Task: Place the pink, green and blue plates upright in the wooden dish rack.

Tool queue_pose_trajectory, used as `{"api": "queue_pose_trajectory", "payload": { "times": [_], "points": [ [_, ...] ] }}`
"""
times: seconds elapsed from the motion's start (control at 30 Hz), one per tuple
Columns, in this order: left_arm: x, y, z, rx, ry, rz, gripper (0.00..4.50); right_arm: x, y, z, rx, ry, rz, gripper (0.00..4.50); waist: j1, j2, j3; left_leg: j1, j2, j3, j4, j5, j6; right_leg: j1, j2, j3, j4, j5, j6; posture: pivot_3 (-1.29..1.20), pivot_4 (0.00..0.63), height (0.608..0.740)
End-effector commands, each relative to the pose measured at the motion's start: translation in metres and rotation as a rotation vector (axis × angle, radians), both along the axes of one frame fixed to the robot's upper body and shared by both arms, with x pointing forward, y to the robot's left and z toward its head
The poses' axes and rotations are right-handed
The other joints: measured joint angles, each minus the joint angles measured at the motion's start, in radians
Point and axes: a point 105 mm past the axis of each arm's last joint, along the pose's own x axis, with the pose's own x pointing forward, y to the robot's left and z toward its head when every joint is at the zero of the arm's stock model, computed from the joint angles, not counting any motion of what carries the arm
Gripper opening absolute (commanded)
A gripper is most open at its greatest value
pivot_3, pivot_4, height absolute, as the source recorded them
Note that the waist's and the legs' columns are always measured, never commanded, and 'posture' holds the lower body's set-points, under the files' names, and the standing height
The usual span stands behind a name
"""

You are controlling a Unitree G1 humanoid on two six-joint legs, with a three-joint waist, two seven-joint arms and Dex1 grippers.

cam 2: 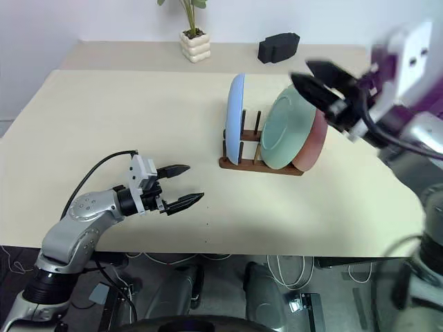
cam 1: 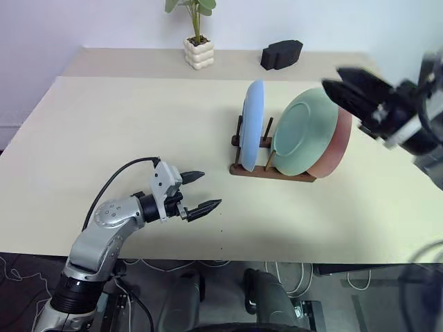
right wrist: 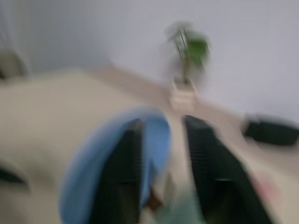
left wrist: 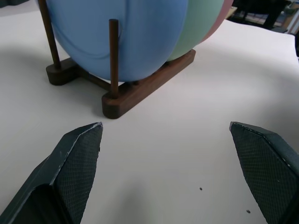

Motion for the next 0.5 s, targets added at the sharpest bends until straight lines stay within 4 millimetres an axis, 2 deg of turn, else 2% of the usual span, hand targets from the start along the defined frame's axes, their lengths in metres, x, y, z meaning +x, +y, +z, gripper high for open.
{"api": "queue_pose_trajectory", "payload": {
  "times": [0.03, 0.13, 0.27, 0.5],
  "points": [
    [-0.003, -0.010, 0.011, -0.009, -0.031, -0.059, 4.50, -0.022, -0.006, -0.007, -0.152, 0.009, 0.014, 0.03, -0.001, 0.001, 0.000, 0.001, 0.000, 0.000, 0.000, 0.000, 0.000, 0.000, 0.000, 0.000, 0.000, 0.000, 0.000, 0.00, 0.150, 0.740],
    [-0.001, -0.017, 0.013, -0.009, -0.032, -0.089, 4.50, -0.031, -0.006, -0.032, -0.281, 0.087, -0.001, 0.03, -0.003, 0.001, -0.001, 0.001, 0.000, 0.000, 0.000, 0.000, 0.000, 0.000, 0.000, 0.000, 0.000, 0.000, 0.000, 0.00, 0.150, 0.740],
    [0.001, -0.023, 0.016, -0.009, -0.034, -0.108, 4.50, -0.032, 0.000, -0.045, -0.317, 0.115, 0.003, 0.03, -0.003, 0.001, -0.001, 0.001, 0.001, 0.001, 0.001, 0.000, 0.000, 0.000, 0.000, 0.000, 0.001, 0.000, 0.000, 0.00, 0.150, 0.740],
    [-0.001, -0.028, 0.021, -0.007, -0.042, -0.118, 4.50, -0.015, -0.004, -0.080, -0.461, 0.182, -0.075, 0.03, 0.000, 0.001, -0.001, 0.000, 0.000, 0.001, 0.002, 0.000, 0.000, 0.000, 0.000, 0.000, 0.000, 0.000, -0.001, 0.00, 0.150, 0.740]
  ]
}}
